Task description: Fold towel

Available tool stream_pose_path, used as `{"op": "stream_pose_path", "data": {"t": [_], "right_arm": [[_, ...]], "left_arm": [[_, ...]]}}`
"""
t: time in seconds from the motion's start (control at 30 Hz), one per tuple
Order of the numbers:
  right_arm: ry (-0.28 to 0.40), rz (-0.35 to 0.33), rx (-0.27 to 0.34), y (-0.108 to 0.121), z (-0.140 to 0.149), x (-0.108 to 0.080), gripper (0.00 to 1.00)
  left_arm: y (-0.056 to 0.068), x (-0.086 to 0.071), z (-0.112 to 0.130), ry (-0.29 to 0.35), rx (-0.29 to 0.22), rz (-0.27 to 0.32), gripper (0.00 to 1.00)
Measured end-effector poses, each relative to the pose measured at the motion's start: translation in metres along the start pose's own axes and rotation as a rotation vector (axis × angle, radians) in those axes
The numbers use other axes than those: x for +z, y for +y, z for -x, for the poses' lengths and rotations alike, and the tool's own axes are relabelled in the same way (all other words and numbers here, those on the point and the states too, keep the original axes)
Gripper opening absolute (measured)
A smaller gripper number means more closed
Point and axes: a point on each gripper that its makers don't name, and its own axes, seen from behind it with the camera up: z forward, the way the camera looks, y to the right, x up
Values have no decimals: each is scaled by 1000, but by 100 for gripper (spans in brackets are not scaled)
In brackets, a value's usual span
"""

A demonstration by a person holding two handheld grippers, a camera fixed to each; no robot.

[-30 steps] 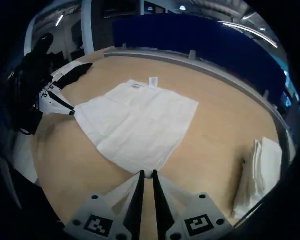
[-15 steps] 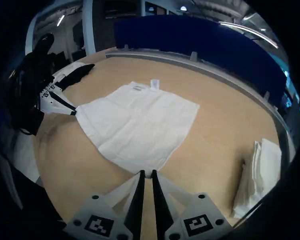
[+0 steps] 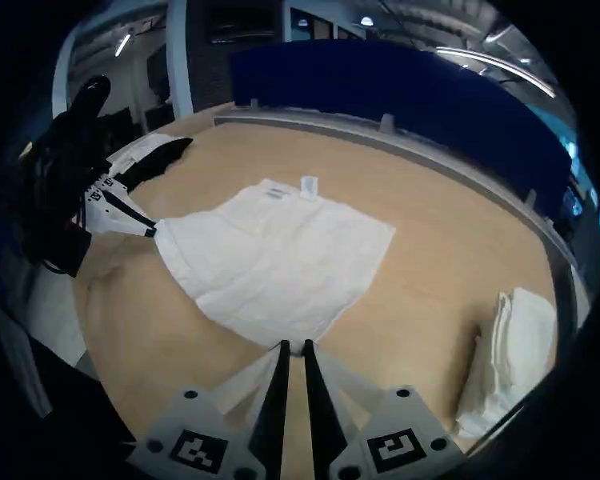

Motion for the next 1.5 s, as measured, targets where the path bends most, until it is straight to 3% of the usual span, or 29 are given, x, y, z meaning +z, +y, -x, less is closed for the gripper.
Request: {"op": "stream_pose_path", "data": {"t": [0.33,0.6,0.97,1.27,1.5], "right_arm": [[19,-4,15,-3,-15,-28,13],[20,-15,19,-10,-18,-42,13],[31,-20,40,-8,-22,-32,13],[40,-24,37,0,-31,-20,13],[29,-28,44,5,-27,-8,11]], "left_arm": [[7,-29,-6,15,-65,13,9],[16,-47,-9,26,-85,26,9],[17,-42,-15,39,-107,32,9],[8,-32,-35,66,-166,35,9],[0,-24,-39,66,-164,28,9]]}}
